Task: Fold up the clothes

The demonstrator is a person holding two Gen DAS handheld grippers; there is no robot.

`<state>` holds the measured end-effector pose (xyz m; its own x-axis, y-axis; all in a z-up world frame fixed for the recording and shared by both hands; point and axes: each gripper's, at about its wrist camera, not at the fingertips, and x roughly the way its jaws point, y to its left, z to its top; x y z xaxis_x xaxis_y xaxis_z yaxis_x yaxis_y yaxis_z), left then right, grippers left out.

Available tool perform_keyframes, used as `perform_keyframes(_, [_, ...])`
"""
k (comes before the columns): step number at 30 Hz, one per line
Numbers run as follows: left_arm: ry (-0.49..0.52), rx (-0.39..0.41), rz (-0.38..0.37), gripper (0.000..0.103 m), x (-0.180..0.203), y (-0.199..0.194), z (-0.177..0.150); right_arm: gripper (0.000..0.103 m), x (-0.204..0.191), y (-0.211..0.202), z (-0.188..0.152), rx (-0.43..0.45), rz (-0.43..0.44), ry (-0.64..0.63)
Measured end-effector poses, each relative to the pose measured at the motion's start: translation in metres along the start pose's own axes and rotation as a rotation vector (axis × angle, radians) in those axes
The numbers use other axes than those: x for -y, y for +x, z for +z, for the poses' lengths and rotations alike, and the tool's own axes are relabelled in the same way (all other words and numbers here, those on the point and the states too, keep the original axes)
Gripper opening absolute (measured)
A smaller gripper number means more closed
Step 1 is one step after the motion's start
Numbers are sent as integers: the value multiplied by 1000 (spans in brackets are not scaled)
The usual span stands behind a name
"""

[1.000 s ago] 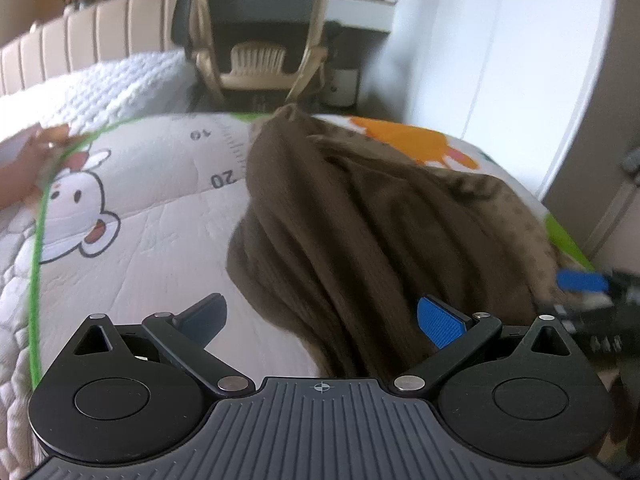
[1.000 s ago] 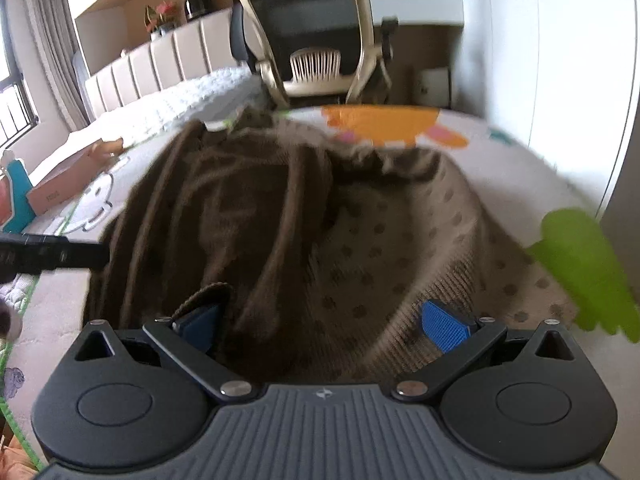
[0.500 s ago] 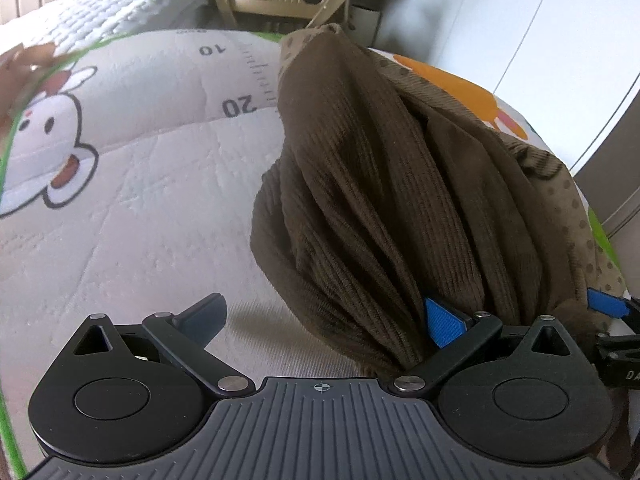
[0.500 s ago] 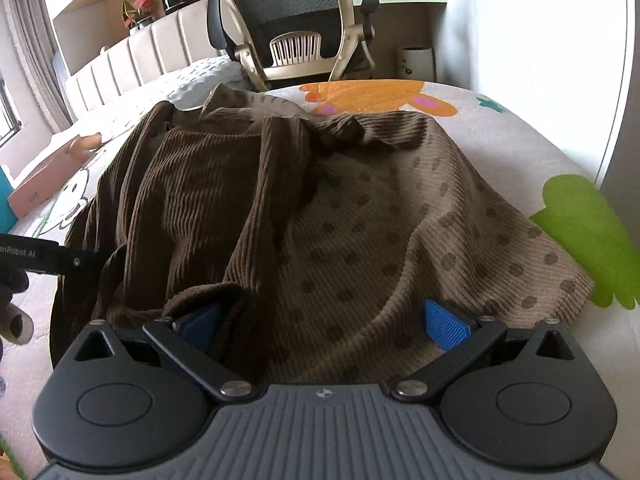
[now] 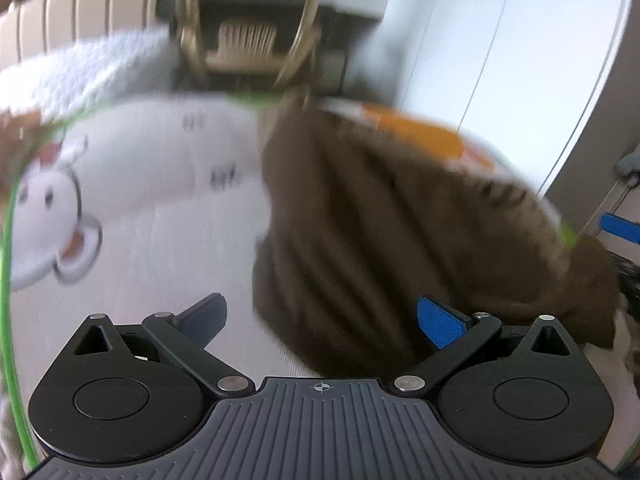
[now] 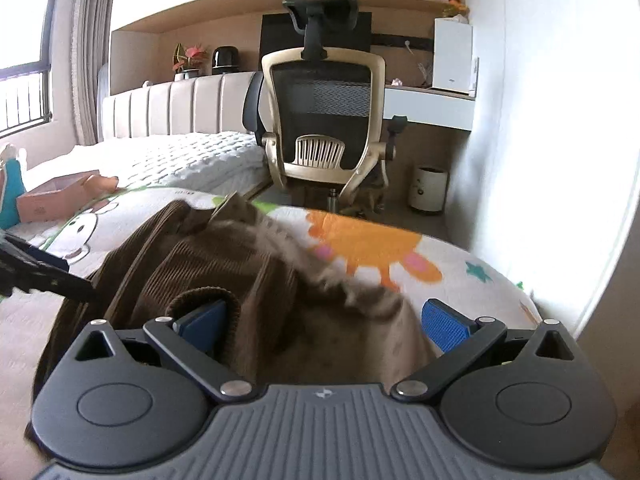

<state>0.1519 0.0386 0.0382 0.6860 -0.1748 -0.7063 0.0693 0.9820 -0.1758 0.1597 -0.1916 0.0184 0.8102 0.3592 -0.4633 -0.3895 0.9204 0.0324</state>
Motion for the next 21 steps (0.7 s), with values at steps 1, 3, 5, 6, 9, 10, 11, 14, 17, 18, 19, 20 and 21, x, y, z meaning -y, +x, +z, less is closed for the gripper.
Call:
perform_keyframes(1, [-15, 7, -18, 103, 1, 1, 5, 88, 6, 9, 7, -7, 11, 22])
perform_keyframes(3, [-42, 18, -43, 103, 2, 5, 15, 63, 17, 26, 19, -23, 41, 85])
perform_keyframes(5, [-62, 18, -27, 102, 4, 18, 20, 57, 26, 39, 28, -32, 50, 143])
perform_keyframes(6, [-72, 18, -19, 93, 4, 24, 22, 58, 29, 40, 26, -27, 30, 143])
perform_keyframes(9, [-71, -15, -5, 57, 4, 40, 24, 58, 30, 37, 27, -15, -9, 109])
perform_keyframes(10, [-67, -11, -9, 55, 3, 40, 23, 59, 28, 34, 26, -19, 6, 99])
perform_keyframes(11, [-54, -2, -11, 48, 3, 39, 21, 65, 26, 32, 26, -23, 21, 88])
perform_keyframes(14, [-48, 33, -25, 32, 0, 30, 16, 74, -4, 33, 22, -52, 147, 40])
perform_keyframes(17, [-82, 47, -44, 27, -9, 27, 16, 74, -40, 44, 16, -95, 253, 16])
perform_keyframes(18, [-86, 52, -40, 25, -12, 24, 16, 74, -53, 48, 14, -104, 286, -11])
perform_keyframes(19, [-87, 59, -33, 24, -16, 20, 15, 74, -66, 52, 9, -119, 280, -69])
perform_keyframes(20, [-89, 66, -26, 22, -21, 16, 14, 74, -78, 56, 4, -134, 273, -128])
perform_keyframes(21, [-89, 76, -15, 15, -25, 11, 14, 74, -91, 60, -1, -150, 266, -187])
